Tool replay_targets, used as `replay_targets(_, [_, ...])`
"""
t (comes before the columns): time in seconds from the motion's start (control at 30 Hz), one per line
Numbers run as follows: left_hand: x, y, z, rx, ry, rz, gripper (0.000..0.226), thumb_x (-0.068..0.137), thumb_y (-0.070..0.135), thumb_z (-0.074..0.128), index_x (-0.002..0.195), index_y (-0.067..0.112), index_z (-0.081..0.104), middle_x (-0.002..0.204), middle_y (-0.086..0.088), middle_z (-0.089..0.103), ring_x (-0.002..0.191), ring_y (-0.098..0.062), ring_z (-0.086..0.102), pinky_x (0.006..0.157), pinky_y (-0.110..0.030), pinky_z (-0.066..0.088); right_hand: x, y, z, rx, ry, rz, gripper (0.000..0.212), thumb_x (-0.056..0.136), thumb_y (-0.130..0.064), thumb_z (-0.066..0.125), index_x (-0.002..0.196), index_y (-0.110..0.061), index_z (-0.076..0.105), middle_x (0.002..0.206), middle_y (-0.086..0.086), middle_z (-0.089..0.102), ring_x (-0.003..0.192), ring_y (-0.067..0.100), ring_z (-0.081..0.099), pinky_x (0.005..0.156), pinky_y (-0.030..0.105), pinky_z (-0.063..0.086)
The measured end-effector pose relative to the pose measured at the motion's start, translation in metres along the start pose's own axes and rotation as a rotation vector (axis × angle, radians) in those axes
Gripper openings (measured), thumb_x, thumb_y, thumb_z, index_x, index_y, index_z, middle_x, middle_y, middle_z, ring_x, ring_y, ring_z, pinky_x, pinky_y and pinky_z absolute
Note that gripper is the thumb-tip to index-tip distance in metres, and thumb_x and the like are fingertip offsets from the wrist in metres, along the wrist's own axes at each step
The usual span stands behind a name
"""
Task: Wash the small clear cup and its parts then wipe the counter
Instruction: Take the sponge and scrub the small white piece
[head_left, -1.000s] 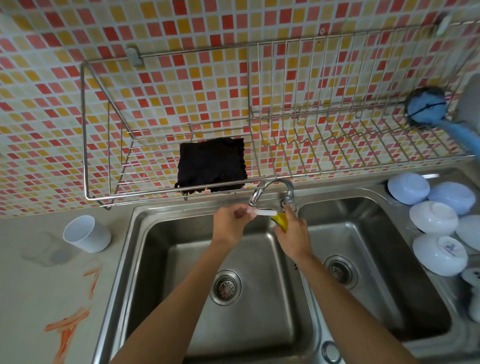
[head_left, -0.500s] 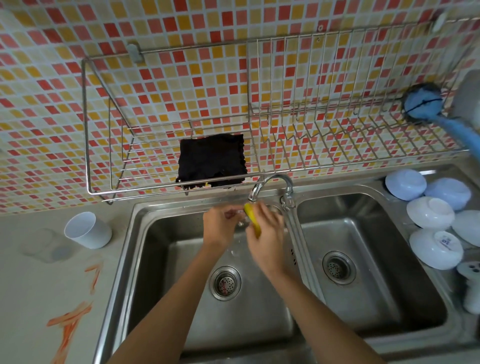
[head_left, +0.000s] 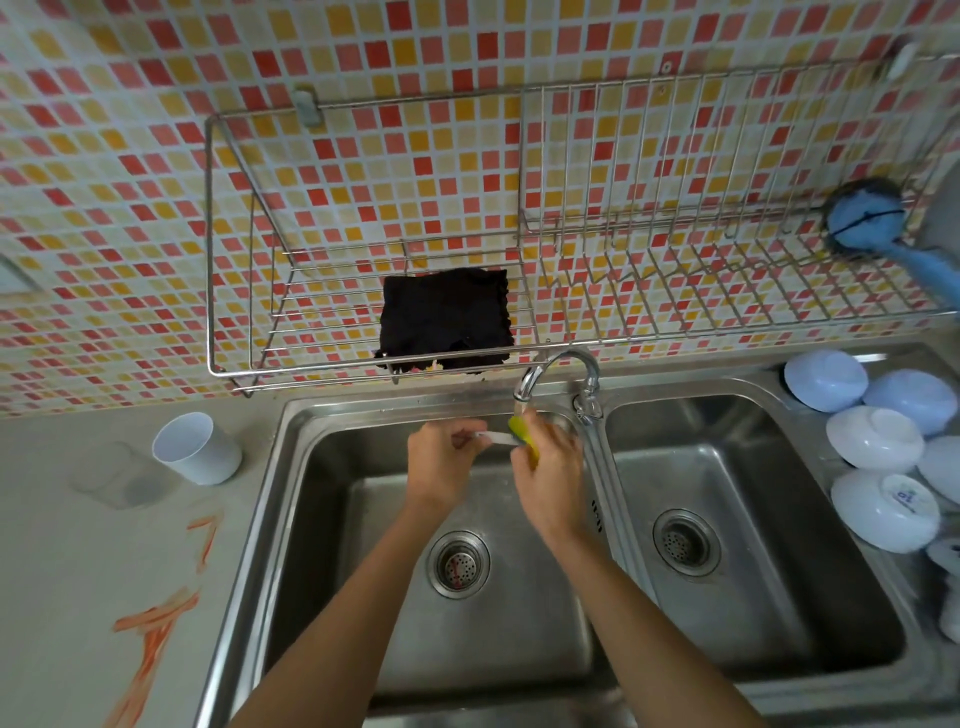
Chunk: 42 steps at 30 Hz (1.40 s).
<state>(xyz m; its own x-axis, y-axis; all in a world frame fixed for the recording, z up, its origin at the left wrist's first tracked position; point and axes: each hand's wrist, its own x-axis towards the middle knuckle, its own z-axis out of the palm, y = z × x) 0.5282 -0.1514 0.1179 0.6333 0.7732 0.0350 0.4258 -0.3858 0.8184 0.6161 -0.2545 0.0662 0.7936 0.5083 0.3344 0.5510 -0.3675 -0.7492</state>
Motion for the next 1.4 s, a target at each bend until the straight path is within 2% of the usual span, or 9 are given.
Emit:
replay_targets(0.1, [0.001, -0.006, -0.007, 0.041, 0.058, -0.027, 0.021, 0.082, 0.01, 0.073, 0.103, 0.008, 0.074, 0.095, -0.005, 0.074, 0.075, -0.005, 0.062, 0.072, -0.003, 0.043, 0.01, 0.001, -0.009, 0.289, -0.165, 0.274, 0.048, 0.095, -0.023, 0.06, 0.139, -0.031, 0.043, 0.091, -0.015, 0.056, 0.082, 0.004, 0.056, 0.071, 0.015, 0.044])
replay_targets(0.2, [0.002, -0.017, -0.021, 0.073, 0.104, -0.089, 0.02, 0.083, 0.012, 0.073, 0.103, 0.008, 0.074, 0.095, -0.006, 0.074, 0.077, -0.008, 0.062, 0.082, -0.019, 0.05, 0.023, 0.01, -0.012, 0.405, -0.335, 0.487, 0.022, 0.096, -0.028, 0.059, 0.115, -0.02, 0.066, 0.088, -0.006, 0.065, 0.084, 0.014, 0.061, 0.068, 0.024, 0.043])
replay_targets(0.33, [0.002, -0.03, -0.035, 0.088, 0.121, -0.135, 0.017, 0.083, 0.013, 0.073, 0.1, 0.009, 0.075, 0.089, -0.007, 0.074, 0.074, -0.01, 0.061, 0.078, -0.022, 0.049, 0.034, 0.012, -0.01, 0.576, -0.471, 0.637, 0.019, 0.105, -0.022, 0.04, 0.107, -0.015, 0.058, 0.102, 0.011, 0.068, 0.074, 0.018, 0.064, 0.062, 0.026, 0.048])
replay_targets(0.53, [0.0, -0.042, -0.04, 0.092, 0.111, -0.161, 0.016, 0.083, 0.015, 0.073, 0.099, 0.011, 0.076, 0.087, -0.003, 0.074, 0.077, -0.011, 0.065, 0.075, -0.021, 0.048, 0.048, 0.006, -0.011, 0.561, -0.492, 0.623, 0.033, 0.104, -0.037, 0.038, 0.091, -0.015, 0.059, 0.057, -0.003, 0.047, 0.043, 0.012, 0.037, 0.04, 0.026, 0.027])
replay_targets(0.9, [0.004, -0.037, -0.029, 0.069, 0.06, -0.161, 0.019, 0.085, 0.015, 0.072, 0.102, 0.008, 0.074, 0.089, -0.005, 0.073, 0.078, -0.012, 0.063, 0.072, -0.018, 0.043, 0.06, 0.007, -0.019, 0.5, -0.476, 0.618, 0.039, 0.105, -0.038, 0.032, 0.075, -0.016, 0.041, 0.049, -0.001, 0.037, 0.039, 0.014, 0.028, 0.045, 0.029, 0.019])
replay_targets(1.1, [0.008, -0.031, -0.011, 0.056, -0.007, -0.149, 0.02, 0.083, 0.013, 0.073, 0.103, 0.009, 0.074, 0.092, -0.007, 0.074, 0.076, -0.009, 0.062, 0.065, -0.003, 0.04, 0.059, 0.048, -0.027, 0.213, -0.183, 0.527, 0.028, 0.103, -0.038, 0.039, 0.091, -0.019, 0.056, 0.079, 0.002, 0.06, 0.071, 0.021, 0.062, 0.068, 0.042, 0.056])
replay_targets(1.23, [0.012, -0.024, 0.004, -0.004, -0.059, -0.139, 0.022, 0.08, 0.011, 0.076, 0.102, 0.01, 0.074, 0.091, -0.005, 0.073, 0.078, -0.008, 0.064, 0.065, 0.003, 0.042, 0.064, 0.072, -0.039, 0.044, -0.244, 0.495, 0.05, 0.088, -0.038, 0.066, 0.135, -0.032, 0.048, 0.109, 0.001, 0.065, 0.09, 0.021, 0.063, 0.076, 0.031, 0.051])
replay_targets(1.3, [0.015, -0.02, 0.011, -0.037, -0.09, -0.144, 0.023, 0.079, 0.01, 0.077, 0.101, 0.011, 0.075, 0.089, -0.003, 0.073, 0.077, -0.007, 0.064, 0.07, 0.0, 0.045, 0.072, 0.08, -0.039, -0.092, -0.331, 0.466, 0.058, 0.087, -0.041, 0.068, 0.14, -0.033, 0.046, 0.127, 0.004, 0.062, 0.114, 0.028, 0.057, 0.093, 0.039, 0.049])
replay_targets(1.4, [0.018, -0.018, 0.021, -0.082, -0.121, -0.163, 0.023, 0.077, 0.009, 0.078, 0.099, 0.012, 0.075, 0.089, -0.004, 0.074, 0.076, -0.008, 0.065, 0.076, -0.009, 0.051, 0.081, 0.09, -0.036, -0.177, -0.377, 0.445, 0.042, 0.091, -0.041, 0.064, 0.13, -0.026, 0.057, 0.124, 0.009, 0.064, 0.113, 0.031, 0.059, 0.087, 0.035, 0.047])
